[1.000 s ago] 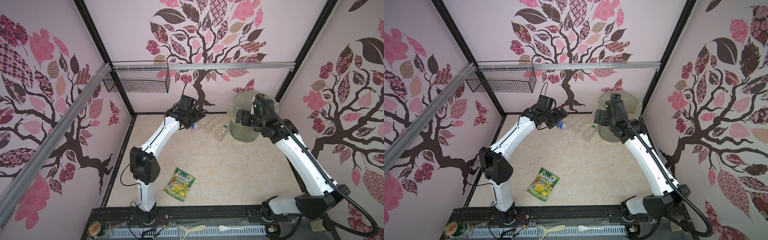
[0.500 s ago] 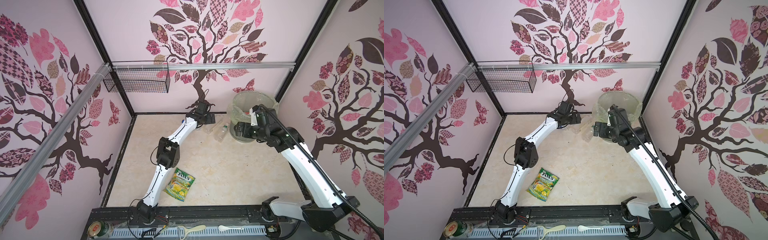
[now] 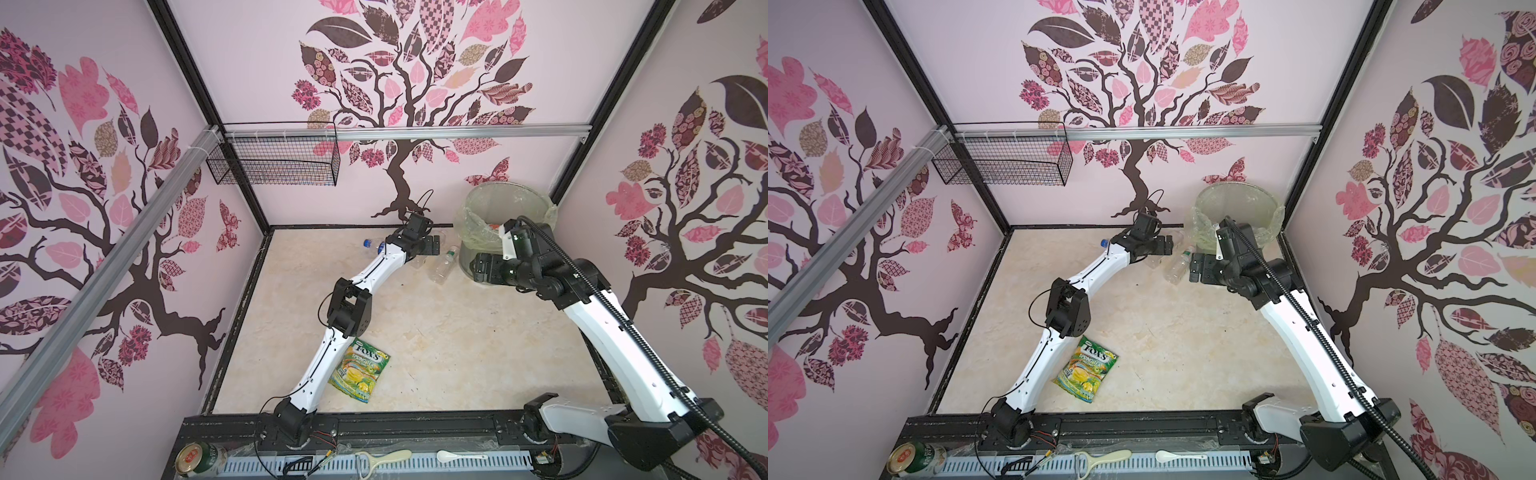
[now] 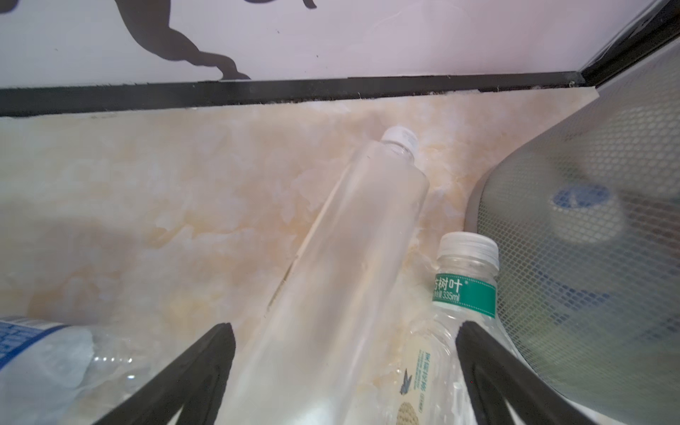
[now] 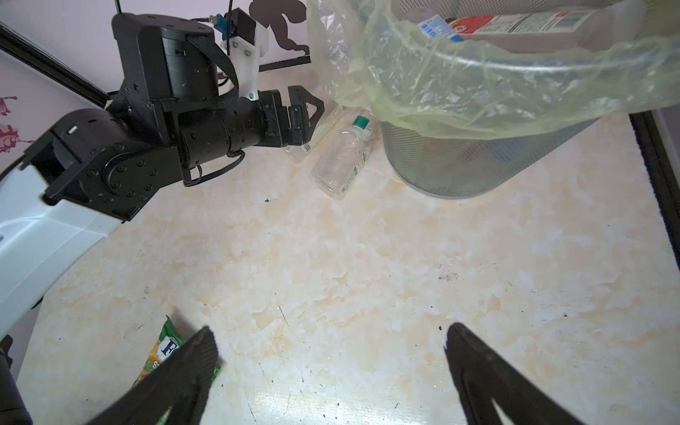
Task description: Throw the plastic bottles in the bin
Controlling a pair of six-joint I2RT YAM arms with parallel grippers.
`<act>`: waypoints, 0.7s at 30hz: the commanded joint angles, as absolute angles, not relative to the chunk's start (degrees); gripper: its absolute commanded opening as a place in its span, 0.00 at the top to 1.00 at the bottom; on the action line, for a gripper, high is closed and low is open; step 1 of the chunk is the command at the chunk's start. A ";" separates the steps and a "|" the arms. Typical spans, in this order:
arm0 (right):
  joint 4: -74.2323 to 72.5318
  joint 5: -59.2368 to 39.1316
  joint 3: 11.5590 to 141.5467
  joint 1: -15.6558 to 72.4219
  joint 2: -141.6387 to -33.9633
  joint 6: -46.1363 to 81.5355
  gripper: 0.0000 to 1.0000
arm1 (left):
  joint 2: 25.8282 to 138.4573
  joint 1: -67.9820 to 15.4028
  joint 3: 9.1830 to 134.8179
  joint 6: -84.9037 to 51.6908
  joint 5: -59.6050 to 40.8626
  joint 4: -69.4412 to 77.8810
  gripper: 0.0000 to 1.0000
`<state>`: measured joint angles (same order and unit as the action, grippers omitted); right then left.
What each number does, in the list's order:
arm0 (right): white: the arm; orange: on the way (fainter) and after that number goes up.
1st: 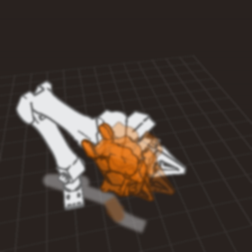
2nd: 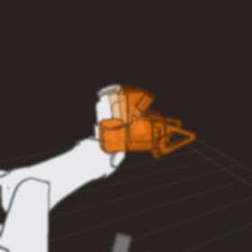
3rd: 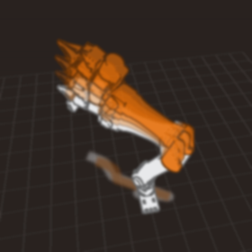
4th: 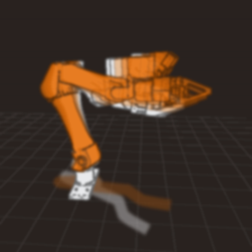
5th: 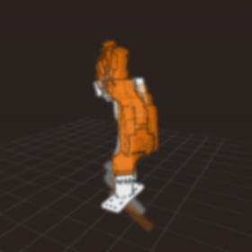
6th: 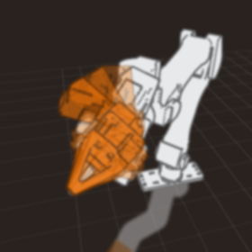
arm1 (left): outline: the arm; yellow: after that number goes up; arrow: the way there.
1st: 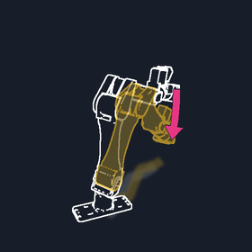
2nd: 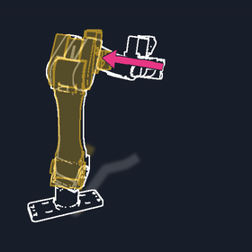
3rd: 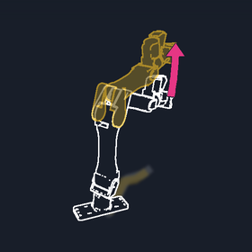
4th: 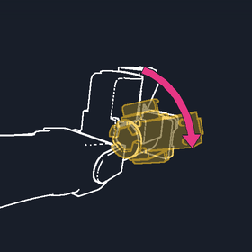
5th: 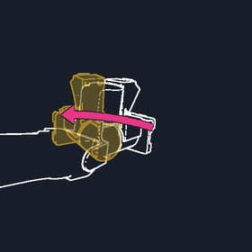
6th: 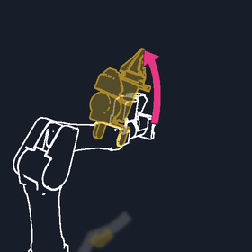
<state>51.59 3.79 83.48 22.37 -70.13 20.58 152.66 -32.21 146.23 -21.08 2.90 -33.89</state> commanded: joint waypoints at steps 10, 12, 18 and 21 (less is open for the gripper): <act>51.59 3.69 83.94 21.32 -71.63 20.54 0.01 | 156.14 -31.85 147.42 -21.75 2.69 -31.58 0.02; 51.59 3.36 83.85 20.97 -71.58 20.77 0.00 | 156.18 -31.90 146.29 -22.34 2.25 -32.03 0.02; 51.75 2.37 83.33 20.39 -71.18 21.65 0.00 | 156.14 -32.02 144.72 -23.69 2.63 -32.63 0.05; 51.86 2.37 83.00 20.38 -70.59 21.80 0.01 | 156.40 -32.13 144.01 -24.97 2.55 -32.54 0.09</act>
